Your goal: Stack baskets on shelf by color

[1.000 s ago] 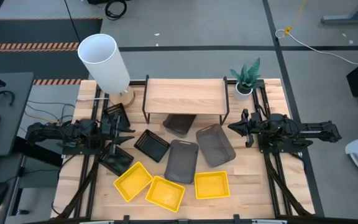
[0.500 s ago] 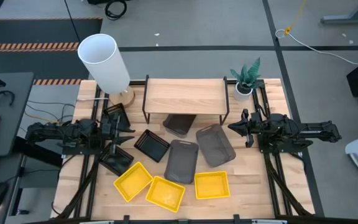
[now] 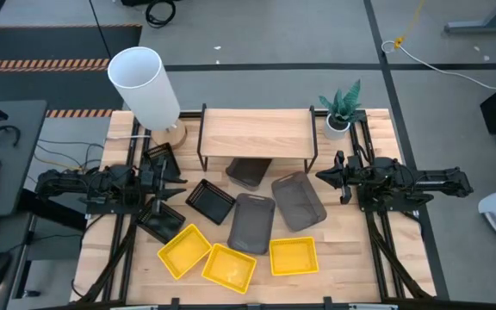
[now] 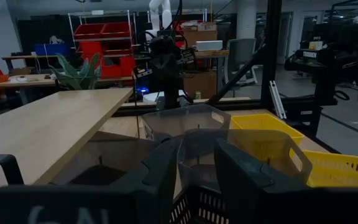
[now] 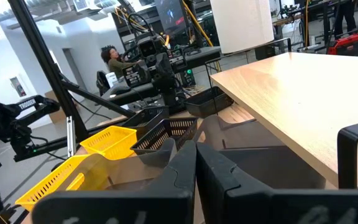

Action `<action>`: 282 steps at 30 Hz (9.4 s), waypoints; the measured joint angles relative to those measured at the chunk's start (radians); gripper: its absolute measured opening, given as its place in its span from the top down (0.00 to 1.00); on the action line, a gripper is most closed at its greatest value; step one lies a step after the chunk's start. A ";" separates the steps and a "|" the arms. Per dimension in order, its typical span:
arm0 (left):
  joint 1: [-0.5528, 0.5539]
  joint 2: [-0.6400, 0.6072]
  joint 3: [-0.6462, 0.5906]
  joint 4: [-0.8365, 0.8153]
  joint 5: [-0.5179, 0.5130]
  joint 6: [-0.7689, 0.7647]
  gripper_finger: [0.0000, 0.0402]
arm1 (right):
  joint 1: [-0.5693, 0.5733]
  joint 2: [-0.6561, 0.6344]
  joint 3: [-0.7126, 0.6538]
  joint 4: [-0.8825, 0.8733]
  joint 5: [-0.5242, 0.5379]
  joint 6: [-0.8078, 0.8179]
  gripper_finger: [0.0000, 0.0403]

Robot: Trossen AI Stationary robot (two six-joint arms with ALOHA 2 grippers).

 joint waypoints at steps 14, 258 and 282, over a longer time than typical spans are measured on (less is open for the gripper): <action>0.000 0.000 0.000 0.000 0.000 0.000 0.72 | 0.000 0.000 0.000 0.000 0.000 -0.015 0.96; 0.000 0.000 0.000 0.031 -0.019 0.079 0.72 | 0.113 1.760 1.915 -1.298 -0.082 -0.033 0.62; 0.000 0.000 0.000 0.031 -0.019 0.079 0.72 | 0.211 2.059 1.857 -1.257 -0.027 -0.172 0.57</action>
